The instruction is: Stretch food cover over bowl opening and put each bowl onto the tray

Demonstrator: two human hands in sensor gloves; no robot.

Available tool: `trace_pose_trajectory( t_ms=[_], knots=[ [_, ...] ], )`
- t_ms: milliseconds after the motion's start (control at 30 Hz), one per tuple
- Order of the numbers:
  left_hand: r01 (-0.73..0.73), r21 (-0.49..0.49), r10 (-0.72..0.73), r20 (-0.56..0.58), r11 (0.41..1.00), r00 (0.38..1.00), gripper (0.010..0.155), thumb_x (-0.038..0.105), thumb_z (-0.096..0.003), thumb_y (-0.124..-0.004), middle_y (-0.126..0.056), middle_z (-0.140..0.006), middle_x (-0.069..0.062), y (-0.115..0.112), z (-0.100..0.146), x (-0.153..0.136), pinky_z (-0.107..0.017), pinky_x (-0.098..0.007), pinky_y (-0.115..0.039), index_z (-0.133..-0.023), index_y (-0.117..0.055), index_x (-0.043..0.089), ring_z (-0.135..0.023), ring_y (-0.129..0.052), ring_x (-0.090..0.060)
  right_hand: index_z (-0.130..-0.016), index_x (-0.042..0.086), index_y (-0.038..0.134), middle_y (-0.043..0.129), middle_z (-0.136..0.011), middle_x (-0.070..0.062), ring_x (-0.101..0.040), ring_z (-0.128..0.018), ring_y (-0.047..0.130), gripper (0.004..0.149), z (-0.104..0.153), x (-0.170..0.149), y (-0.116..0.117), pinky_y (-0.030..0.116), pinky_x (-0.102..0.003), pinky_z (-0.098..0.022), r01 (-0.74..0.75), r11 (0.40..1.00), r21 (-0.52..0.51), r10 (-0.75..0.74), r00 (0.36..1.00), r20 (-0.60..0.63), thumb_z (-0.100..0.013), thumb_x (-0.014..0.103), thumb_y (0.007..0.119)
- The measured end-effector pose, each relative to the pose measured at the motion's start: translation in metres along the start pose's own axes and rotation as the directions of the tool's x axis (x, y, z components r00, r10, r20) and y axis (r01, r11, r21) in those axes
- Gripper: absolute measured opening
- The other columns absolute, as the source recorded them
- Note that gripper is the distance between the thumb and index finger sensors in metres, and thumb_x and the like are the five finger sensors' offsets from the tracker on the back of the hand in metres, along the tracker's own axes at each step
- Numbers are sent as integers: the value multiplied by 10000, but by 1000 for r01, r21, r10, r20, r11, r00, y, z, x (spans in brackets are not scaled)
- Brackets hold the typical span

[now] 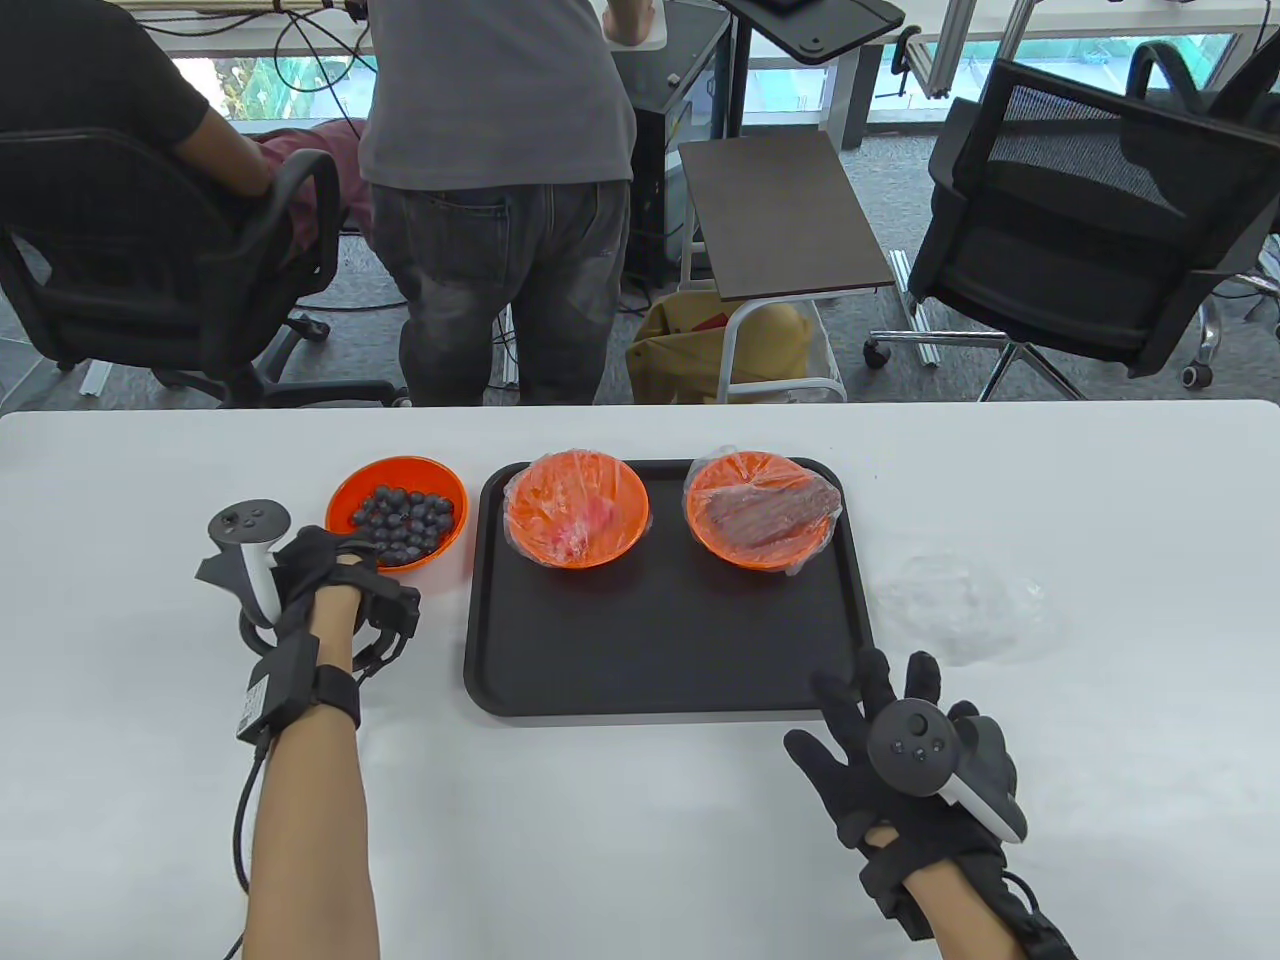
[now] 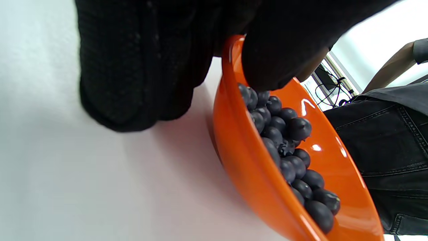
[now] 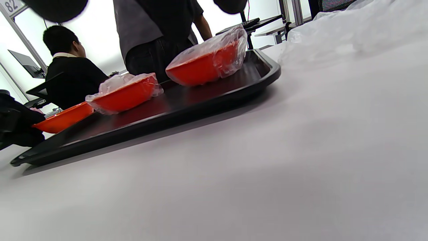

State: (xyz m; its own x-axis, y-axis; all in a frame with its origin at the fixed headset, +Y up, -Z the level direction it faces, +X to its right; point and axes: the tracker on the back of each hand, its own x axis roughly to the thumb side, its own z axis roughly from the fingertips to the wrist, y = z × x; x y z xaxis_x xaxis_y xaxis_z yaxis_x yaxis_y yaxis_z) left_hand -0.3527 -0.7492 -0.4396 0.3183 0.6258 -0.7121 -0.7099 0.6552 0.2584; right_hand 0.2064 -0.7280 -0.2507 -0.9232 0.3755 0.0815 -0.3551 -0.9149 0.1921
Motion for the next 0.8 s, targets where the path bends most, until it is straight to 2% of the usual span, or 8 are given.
trace_pose_trajectory(
  t_ms=[133, 367, 567, 700, 800],
  knots=[
    [2, 78, -2, -4, 997, 1000, 619, 380, -467, -953, -983, -806, -136, -3, -4, 2, -257, -317, -1082, -1006, -786, 129, -471, -1164, -339, -1197, 259, 452, 202, -1221, -156, -524, -986, -37, 843, 0, 1, 1, 88, -783, -537, -7, 1000, -1, 7, 1000, 7, -505, 731, 541],
    [-59, 98, 59, 2, 993, 998, 510, 301, -476, -930, -1010, -756, -160, 1, -7, 1, -202, -320, -1087, -944, -864, 109, -409, -1169, -356, -1197, 261, 460, 206, -1222, -156, -522, -985, -38, 840, -1, 4, 1, 84, -779, -537, -13, 1000, 5, 13, 1000, 17, -506, 731, 538],
    [-99, 52, 97, 38, 994, 995, 486, 283, -480, -927, -1017, -761, -173, 28, 5, 5, -211, -334, -1086, -934, -896, 114, -432, -1167, -377, -1198, 258, 455, 201, -1222, -157, -519, -986, -38, 844, -1, 5, 2, 82, -779, -538, -16, 1000, 2, 16, 999, 27, -505, 733, 537],
    [-37, -9, 38, 116, 999, 992, 477, 284, -477, -933, -1016, -779, -167, 47, 27, 13, -231, -335, -1087, -926, -914, 125, -465, -1170, -380, -1201, 250, 438, 195, -1221, -158, -517, -985, -60, 854, -1, 6, 2, 81, -779, -538, -21, 1000, 2, 21, 999, 28, -504, 735, 536],
    [17, -91, -2, 165, 996, 986, 473, 283, -479, -936, -1023, -783, -170, 53, 44, 16, -244, -337, -1086, -926, -922, 130, -487, -1170, -383, -1200, 250, 439, 194, -1221, -159, -517, -985, -61, 855, -1, 5, 2, 81, -780, -538, -19, 1000, 1, 19, 1000, 25, -504, 736, 535]
  ],
)
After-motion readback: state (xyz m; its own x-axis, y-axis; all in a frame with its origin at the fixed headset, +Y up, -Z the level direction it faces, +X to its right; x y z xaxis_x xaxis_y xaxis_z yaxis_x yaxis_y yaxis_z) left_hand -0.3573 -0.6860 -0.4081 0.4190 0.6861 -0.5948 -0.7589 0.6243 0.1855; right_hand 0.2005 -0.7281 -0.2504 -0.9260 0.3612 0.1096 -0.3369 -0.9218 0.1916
